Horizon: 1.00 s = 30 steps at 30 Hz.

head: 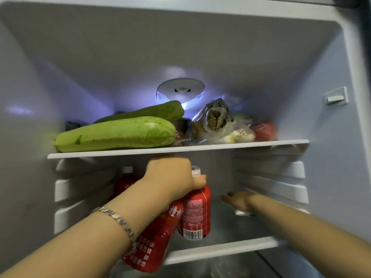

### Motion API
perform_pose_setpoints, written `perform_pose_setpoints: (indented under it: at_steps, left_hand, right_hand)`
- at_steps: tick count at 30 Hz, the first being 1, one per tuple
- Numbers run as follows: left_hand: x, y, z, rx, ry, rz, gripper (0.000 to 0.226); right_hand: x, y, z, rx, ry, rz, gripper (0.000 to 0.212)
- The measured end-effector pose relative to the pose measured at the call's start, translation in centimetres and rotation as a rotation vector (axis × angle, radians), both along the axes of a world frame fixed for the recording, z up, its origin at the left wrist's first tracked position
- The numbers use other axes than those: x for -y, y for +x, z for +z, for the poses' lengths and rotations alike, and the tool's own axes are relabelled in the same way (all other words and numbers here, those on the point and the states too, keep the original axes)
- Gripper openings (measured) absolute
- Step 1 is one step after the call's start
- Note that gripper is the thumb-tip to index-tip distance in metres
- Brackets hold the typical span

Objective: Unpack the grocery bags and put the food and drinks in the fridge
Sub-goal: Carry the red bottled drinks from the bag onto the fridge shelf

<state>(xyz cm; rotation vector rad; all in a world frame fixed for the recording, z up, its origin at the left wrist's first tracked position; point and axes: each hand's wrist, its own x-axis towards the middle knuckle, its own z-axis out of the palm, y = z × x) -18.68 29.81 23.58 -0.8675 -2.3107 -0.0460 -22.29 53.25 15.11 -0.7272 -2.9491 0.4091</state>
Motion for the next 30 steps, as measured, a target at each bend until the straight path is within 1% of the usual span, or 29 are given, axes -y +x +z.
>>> perform_pose_setpoints:
  at_steps: [2,4,5,6,7,8,10,11,12,14,15,16,18,19,21,23,25,27,29,30]
  left_hand:
    - [0.1,0.0,0.1,0.012,-0.004,0.009,0.053]
    - [0.2,0.0,0.1,0.024,-0.009,0.018,0.053]
    - [0.3,0.1,0.1,0.026,-0.006,0.021,0.053]
    - [0.3,0.1,0.1,0.027,-0.002,0.024,0.053]
    - [0.4,0.1,0.1,0.026,0.0,0.026,0.054]
    - [0.5,0.0,0.0,0.025,0.003,0.03,0.054]
    - [0.6,-0.2,0.0,0.032,0.005,0.04,0.053]
    - [0.7,-0.3,0.0,0.039,0.004,0.042,0.051]
    - [0.8,-0.4,-0.1,0.045,0.004,0.043,0.049]
    - [1.1,-0.6,-0.1,0.068,0.014,0.05,0.048]
    - [1.3,-0.7,0.0,0.089,0.027,0.057,0.05]
    - [1.6,-0.7,0.2,0.118,0.04,0.07,0.053]
    - [2.3,-0.7,0.3,0.181,0.054,0.105,0.061]
    - [2.7,-0.7,0.3,0.194,0.06,0.123,0.062]
    - [3.1,-0.6,0.2,0.16,0.08,0.144,0.058]
    - [3.2,-0.7,0.0,0.1,0.124,0.133,0.045]
    - [2.9,-0.8,-0.2,0.077,0.162,0.126,0.041]
    - [2.7,-0.9,-0.3,0.067,0.164,0.13,0.039]
    - [2.8,-1.1,-0.2,0.055,0.16,0.141,0.04]
    - [2.9,-1.1,-0.2,0.051,0.162,0.144,0.04]
  right_hand:
    - [0.6,0.8,-0.1,0.044,0.096,0.04,0.061]
    - [1.7,1.2,0.1,0.017,0.199,0.103,0.057]
    - [2.6,1.3,0.6,-0.061,0.13,0.175,0.06]
    - [3.4,1.5,1.1,-0.149,-0.027,0.264,0.067]
    - [4.5,1.9,1.7,-0.205,-0.231,0.379,0.074]
    - [5.6,2.6,2.6,-0.17,-0.396,0.532,0.073]
    - [7.4,4.1,3.7,0.024,-0.574,0.765,0.063]
    - [8.0,4.4,3.6,0.042,-0.608,0.816,0.059]
    - [8.6,4.4,3.4,-0.021,-0.625,0.826,0.058]
    - [9.0,3.9,2.4,-0.272,-0.647,0.759,0.06]
    - [9.0,3.4,2.1,-0.365,-0.658,0.73,0.061]
    - [9.0,3.0,2.0,-0.41,-0.644,0.715,0.062]
    - [8.4,2.2,2.3,-0.431,-0.6,0.683,0.061]
    - [7.8,1.4,2.4,-0.444,-0.581,0.632,0.058]
    - [6.2,-0.5,2.1,-0.512,-0.542,0.457,0.054]
    - [4.4,-2.6,1.2,-0.578,-0.52,0.254,0.064]
    - [3.4,-4.5,0.6,-0.595,-0.512,0.147,0.079]
    - [3.2,-5.8,0.5,-0.569,-0.475,0.127,0.092]
    - [4.2,-6.8,0.8,-0.498,-0.41,0.124,0.1]
    - [4.9,-7.2,0.8,-0.435,-0.37,0.1,0.1]
